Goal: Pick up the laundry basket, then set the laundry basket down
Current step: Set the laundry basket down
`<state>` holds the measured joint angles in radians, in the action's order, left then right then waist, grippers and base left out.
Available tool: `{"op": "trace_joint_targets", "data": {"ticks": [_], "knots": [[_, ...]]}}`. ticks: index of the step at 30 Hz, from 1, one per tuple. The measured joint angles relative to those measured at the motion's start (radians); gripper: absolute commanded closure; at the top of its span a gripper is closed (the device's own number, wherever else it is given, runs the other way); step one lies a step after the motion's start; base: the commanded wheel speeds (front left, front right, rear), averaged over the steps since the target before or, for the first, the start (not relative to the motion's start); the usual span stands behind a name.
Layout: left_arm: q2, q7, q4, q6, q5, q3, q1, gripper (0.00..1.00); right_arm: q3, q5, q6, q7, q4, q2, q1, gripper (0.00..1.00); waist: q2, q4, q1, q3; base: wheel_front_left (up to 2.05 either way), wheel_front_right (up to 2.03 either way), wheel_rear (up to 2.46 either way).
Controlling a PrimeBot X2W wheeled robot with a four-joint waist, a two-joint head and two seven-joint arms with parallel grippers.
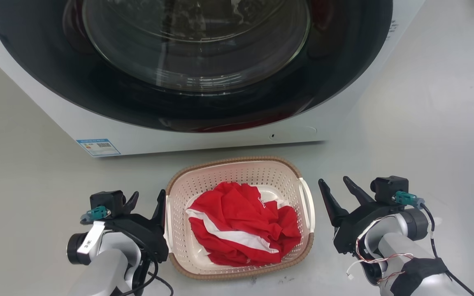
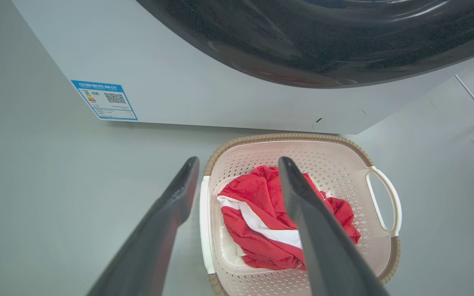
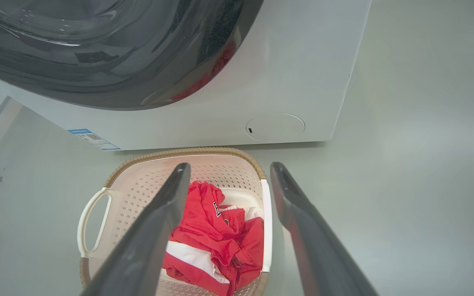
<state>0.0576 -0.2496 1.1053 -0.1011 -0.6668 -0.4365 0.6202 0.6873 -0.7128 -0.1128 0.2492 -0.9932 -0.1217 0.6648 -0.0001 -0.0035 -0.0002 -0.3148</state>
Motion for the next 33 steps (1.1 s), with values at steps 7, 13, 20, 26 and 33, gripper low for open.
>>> {"op": "trace_joint_targets", "data": {"ticks": [7, 13, 20, 26, 33], "knots": [[0.032, 0.0, -0.126, 0.046, 0.051, 0.016, -0.056, 0.0, -0.054, 0.021, 0.042, 0.0, 0.102, -0.025, -0.058, 0.0, 0.0, -0.001, 0.0001, 0.058, 0.0, 0.0, 0.0], [0.048, 0.0, -0.267, 0.091, 0.09, 0.036, -0.117, 0.0, -0.095, 0.054, 0.077, 0.0, 0.201, -0.057, -0.118, 0.0, 0.0, 0.001, 0.0001, 0.11, 0.0, 0.0, 0.0], [0.078, 0.0, -0.45, 0.138, 0.138, 0.064, -0.225, 0.0, -0.135, 0.105, 0.119, 0.0, 0.335, -0.083, -0.187, 0.0, 0.0, 0.003, 0.0001, 0.167, 0.0, 0.0, 0.0], [0.098, 0.0, -0.605, 0.167, 0.186, 0.074, -0.321, 0.0, -0.168, 0.152, 0.155, 0.0, 0.451, -0.103, -0.253, 0.0, 0.0, 0.004, 0.0001, 0.203, 0.0, 0.0, 0.0], [0.112, 0.0, -0.752, 0.198, 0.207, 0.108, -0.44, 0.0, -0.194, 0.198, 0.188, 0.001, 0.572, -0.113, -0.339, 0.0, 0.0001, 0.002, 0.0001, 0.236, 0.0, 0.0, 0.0]]}}
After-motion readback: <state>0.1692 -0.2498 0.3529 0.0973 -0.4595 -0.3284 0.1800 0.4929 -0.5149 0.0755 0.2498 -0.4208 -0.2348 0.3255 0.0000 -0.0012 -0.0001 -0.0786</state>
